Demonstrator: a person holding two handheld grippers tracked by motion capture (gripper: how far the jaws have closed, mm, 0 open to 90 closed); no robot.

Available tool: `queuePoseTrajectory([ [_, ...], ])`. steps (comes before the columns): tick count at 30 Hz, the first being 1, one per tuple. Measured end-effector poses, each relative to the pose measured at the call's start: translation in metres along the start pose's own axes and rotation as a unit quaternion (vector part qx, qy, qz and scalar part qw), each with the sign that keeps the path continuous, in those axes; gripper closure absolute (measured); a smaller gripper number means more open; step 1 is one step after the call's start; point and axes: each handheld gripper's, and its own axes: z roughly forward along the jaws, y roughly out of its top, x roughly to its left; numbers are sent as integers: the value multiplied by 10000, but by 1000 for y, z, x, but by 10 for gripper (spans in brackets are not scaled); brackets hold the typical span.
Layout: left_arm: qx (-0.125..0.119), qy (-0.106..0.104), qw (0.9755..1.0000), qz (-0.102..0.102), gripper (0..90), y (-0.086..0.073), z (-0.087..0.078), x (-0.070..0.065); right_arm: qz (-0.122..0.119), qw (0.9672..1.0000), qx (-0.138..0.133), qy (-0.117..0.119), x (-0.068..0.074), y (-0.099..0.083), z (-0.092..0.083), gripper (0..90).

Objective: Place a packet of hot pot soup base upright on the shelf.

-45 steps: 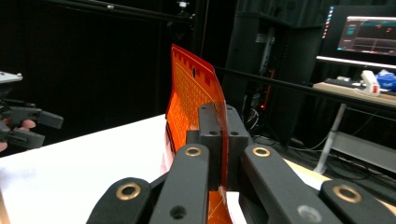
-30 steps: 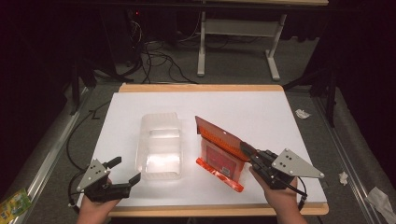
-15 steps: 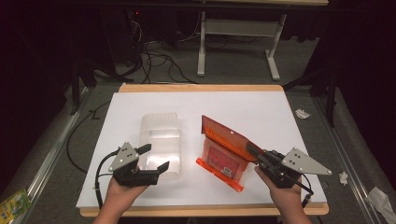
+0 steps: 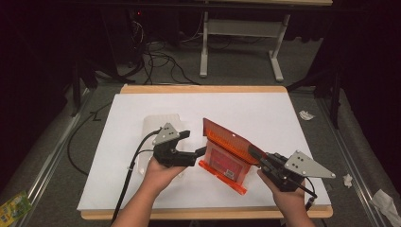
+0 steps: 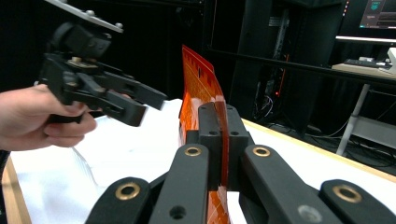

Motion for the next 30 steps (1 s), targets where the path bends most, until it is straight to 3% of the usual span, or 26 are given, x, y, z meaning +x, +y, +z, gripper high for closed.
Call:
queuePoseTrajectory([
  [3,90,-146,9998,40,172,6,18,-3,25,10000,-14,24,-2,-1,-1,900],
  [8,26,-287,9996,-30,203,14,32,-4,24,10000,-38,54,-1,-2,-1,900],
  [12,-144,-360,9992,-46,327,15,34,-6,60,10000,-59,3,-1,-4,-2,900],
  [17,-295,-56,9995,-49,533,13,33,-8,175,9998,-49,-45,-3,-6,-3,882],
  [21,-324,41,9995,-21,705,11,33,-8,192,9998,19,-98,-3,-7,-3,834],
  [23,-332,55,9994,-33,736,11,33,-8,201,9997,38,-133,-3,-7,-2,826],
  [24,-357,54,9993,-29,819,10,32,-8,238,9996,50,-138,-4,-8,-2,822],
  [28,-366,115,9992,104,879,9,32,-11,277,9994,133,-129,-4,-10,-1,793],
  [30,-342,205,9990,204,893,9,32,-13,296,9994,167,-118,-5,-12,0,727],
])
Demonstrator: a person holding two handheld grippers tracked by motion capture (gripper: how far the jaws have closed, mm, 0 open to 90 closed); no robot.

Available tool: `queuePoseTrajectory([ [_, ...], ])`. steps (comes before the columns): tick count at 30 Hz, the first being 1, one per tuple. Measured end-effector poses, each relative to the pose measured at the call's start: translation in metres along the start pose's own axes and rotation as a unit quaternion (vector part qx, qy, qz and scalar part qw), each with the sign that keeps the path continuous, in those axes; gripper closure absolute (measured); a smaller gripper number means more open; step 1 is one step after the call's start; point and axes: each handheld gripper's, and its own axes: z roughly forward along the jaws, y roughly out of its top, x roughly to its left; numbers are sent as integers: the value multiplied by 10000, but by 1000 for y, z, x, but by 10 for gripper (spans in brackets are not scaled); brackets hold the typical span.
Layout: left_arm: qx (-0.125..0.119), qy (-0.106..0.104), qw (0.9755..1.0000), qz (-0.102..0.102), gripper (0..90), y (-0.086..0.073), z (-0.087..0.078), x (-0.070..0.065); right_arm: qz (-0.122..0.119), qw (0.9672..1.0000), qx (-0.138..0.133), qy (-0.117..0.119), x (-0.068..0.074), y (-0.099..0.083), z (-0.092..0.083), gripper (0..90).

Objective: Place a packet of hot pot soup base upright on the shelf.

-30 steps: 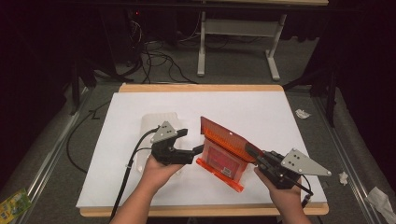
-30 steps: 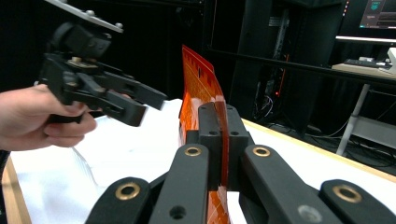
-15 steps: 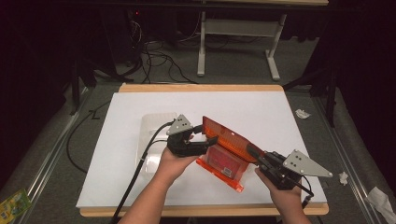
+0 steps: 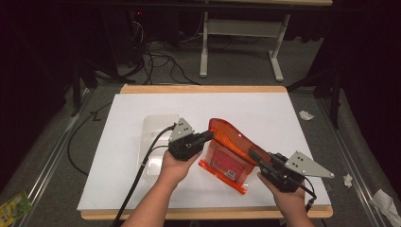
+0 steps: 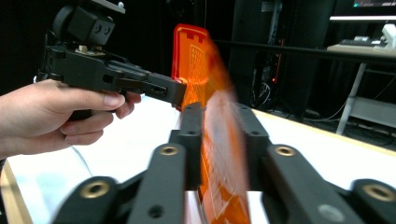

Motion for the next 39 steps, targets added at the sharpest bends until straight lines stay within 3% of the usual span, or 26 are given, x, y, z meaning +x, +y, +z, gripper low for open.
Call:
queuePoseTrajectory([
  [4,25,59,10000,2,895,0,0,0,281,9993,239,61,-3,-5,6,465],
  [7,29,68,10000,6,894,0,1,0,340,9983,471,3,-3,-14,9,403],
  [8,29,68,10000,6,893,0,1,0,340,9983,471,3,-3,-14,9,403],
  [12,68,88,9999,32,892,2,1,0,543,9930,1009,303,-8,-35,23,444],
  [15,76,99,9999,85,889,1,0,0,574,9906,1177,406,-9,-41,28,486],
  [18,66,92,9999,116,886,1,-2,0,654,9905,1130,429,-11,-41,29,593],
  [21,55,126,9998,137,879,-1,-4,-1,762,9900,1075,508,-12,-40,29,631],
  [27,116,288,9995,114,759,-2,-9,3,477,9914,1091,542,-6,-39,30,716],
  [28,279,432,9986,118,629,-4,-15,8,471,9912,1134,494,-5,-38,30,719],
  [30,343,481,9982,109,547,-5,-18,10,452,9914,1133,465,-4,-37,30,720],
  [31,434,686,9966,112,515,-9,-32,17,469,9918,1099,449,-4,-38,30,720],
  [32,434,686,9966,112,490,-9,-32,17,489,9918,1089,447,-5,-38,30,720],
  [33,466,846,9953,123,471,-13,-47,23,533,9917,1087,437,-6,-39,30,720],
  [34,466,846,9953,123,453,-13,-47,23,561,9915,1085,445,-6,-39,30,720],
  [35,471,1013,9937,129,440,-18,-66,30,580,9914,1082,447,-7,-39,30,721],
  [36,471,1013,9937,129,430,-18,-66,30,580,9914,1082,447,-7,-39,30,721],
  [37,486,1213,9913,147,417,-24,-87,36,590,9915,1070,448,-7,-39,30,721],
  [38,486,1213,9913,147,407,-24,-87,36,590,9915,1070,448,-7,-39,30,721],
  [39,517,1447,9880,133,399,-34,-108,44,558,9914,1081,475,-6,-38,30,721],
])
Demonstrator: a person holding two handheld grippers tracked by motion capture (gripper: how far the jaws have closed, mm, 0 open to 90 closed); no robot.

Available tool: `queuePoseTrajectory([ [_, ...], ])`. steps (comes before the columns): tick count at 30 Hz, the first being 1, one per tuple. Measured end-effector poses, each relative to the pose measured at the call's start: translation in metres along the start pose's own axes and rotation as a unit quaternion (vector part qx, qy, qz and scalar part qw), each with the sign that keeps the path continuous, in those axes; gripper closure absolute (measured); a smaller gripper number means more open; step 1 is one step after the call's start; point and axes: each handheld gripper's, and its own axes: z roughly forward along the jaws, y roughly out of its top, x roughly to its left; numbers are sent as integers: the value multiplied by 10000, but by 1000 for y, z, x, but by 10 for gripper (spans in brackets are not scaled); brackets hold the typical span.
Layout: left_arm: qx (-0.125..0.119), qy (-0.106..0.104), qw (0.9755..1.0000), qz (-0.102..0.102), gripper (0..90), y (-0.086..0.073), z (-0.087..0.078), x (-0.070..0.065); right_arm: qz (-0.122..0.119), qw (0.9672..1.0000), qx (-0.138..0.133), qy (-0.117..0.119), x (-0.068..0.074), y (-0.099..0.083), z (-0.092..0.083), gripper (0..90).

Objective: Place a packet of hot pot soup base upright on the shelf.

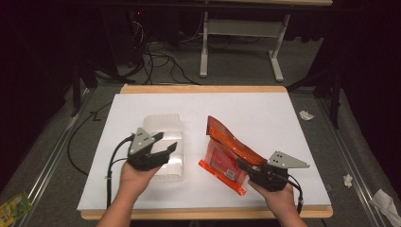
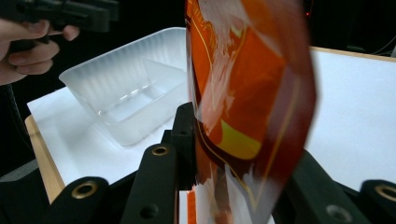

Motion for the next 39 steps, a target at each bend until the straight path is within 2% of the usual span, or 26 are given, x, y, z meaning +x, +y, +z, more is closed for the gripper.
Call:
queuePoseTrajectory([
  [1,0,0,10000,0,392,0,0,0,0,10000,0,0,0,0,0,721],
  [2,70,188,9998,-82,383,-13,-12,11,-19,10000,-4,3,1,1,0,722],
  [3,85,280,9995,-133,367,-19,-18,16,-35,10000,0,8,1,1,1,721],
  [6,79,430,9985,-332,342,-36,-35,29,-33,10000,14,-9,2,1,0,721],
  [7,79,430,9985,-332,333,-36,-35,29,-33,10000,14,-9,2,1,0,721],
  [9,86,543,9976,-412,320,-47,-46,36,-59,10000,2,-26,2,0,0,721],
  [10,103,673,9964,-498,311,-57,-54,42,-56,10000,-3,-33,3,0,0,720],
  [12,97,718,9959,-539,307,-63,-58,45,-50,10000,-5,-47,3,0,0,720],
  [13,3,818,9947,-624,306,-74,-64,50,-37,10000,-19,-51,3,0,0,720],
  [15,-66,829,9941,-697,305,-80,-67,53,-68,10000,-14,-38,3,0,0,721],
  [16,-121,747,9936,-833,305,-88,-70,57,-68,10000,-14,-38,3,0,0,721],
  [18,5,653,9937,-907,315,-93,-72,63,-89,10000,11,-41,3,0,0,722],
  [19,45,764,9937,-814,307,-95,-74,67,-69,10000,20,-44,4,1,0,722],
  [20,22,817,9933,-819,308,-97,-75,70,-78,10000,16,-53,4,1,0,723],
  [23,-77,900,9901,-1077,310,-101,-78,79,-115,9999,-19,-72,8,5,1,724],
  [24,-64,916,9901,-1059,308,-102,-78,80,-129,9999,-45,-73,9,7,0,724],
  [28,-8,861,9929,-818,291,-99,-75,79,-201,9997,-101,-104,14,13,-1,725],
  [31,-13,830,9944,-653,274,-98,-74,77,-140,9996,-157,-163,16,15,-5,726],
  [37,48,758,9950,-654,265,-100,-73,79,-120,9991,-316,-274,17,22,-9,725],
  [39,91,752,9952,-621,264,-100,-72,78,-88,9992,-304,-226,17,26,-7,726],
])
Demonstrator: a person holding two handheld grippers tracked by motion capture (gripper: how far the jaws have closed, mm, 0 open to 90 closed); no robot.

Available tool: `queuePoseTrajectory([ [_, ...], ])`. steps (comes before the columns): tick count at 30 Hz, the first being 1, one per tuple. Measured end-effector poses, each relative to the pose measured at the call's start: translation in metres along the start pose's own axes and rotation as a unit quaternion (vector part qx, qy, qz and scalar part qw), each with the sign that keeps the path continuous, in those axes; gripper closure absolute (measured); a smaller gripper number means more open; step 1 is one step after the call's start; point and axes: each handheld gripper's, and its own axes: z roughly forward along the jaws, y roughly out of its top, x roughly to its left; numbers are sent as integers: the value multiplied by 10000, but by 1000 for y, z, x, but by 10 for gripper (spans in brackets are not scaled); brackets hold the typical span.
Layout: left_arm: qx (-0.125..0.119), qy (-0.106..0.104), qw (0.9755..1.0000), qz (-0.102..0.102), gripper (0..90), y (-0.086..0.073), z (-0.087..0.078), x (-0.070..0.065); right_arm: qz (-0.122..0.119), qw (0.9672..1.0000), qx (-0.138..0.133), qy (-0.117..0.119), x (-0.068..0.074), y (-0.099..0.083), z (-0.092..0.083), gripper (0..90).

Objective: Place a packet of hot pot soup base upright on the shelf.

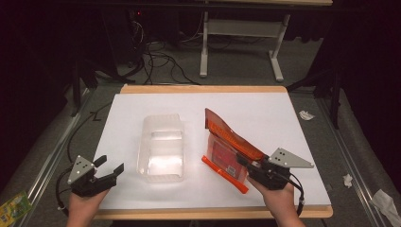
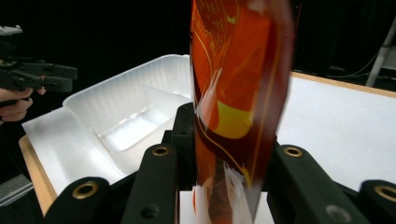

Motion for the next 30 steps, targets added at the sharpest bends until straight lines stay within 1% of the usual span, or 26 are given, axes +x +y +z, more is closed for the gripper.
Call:
queuePoseTrajectory([
  [4,26,-13,10000,38,264,0,1,-1,-42,10000,13,-17,1,6,7,726],
  [5,28,-24,10000,31,264,0,1,-1,-27,10000,-14,-23,1,8,9,726],
  [8,49,1,9999,93,263,0,1,-2,25,10000,-49,34,1,13,12,726],
  [11,16,-16,10000,19,262,-1,1,-1,20,9999,-139,55,3,22,16,726],
  [13,3,-13,10000,8,262,-1,1,-1,53,9998,-195,75,4,28,18,726],
  [14,4,-17,10000,13,262,-1,1,-1,86,9997,-228,48,5,31,19,726],
  [16,11,-23,10000,32,261,-1,1,-2,91,9995,-271,94,7,36,22,725],
  [18,19,-24,10000,63,261,-1,1,-2,115,9992,-349,128,9,42,25,725],
  [19,13,-21,10000,65,261,-1,1,-2,162,9991,-372,135,11,45,27,725],
  [22,1,-29,10000,58,261,0,2,-3,204,9986,-443,183,15,52,35,725],
  [24,-9,0,10000,98,260,1,0,-2,145,9987,-445,177,19,57,40,725],
  [27,-61,-3,10000,-17,260,1,-1,1,134,9986,-458,230,25,63,49,725],
  [30,-57,2,10000,6,260,0,-2,2,108,9985,-470,265,31,67,56,726],
])
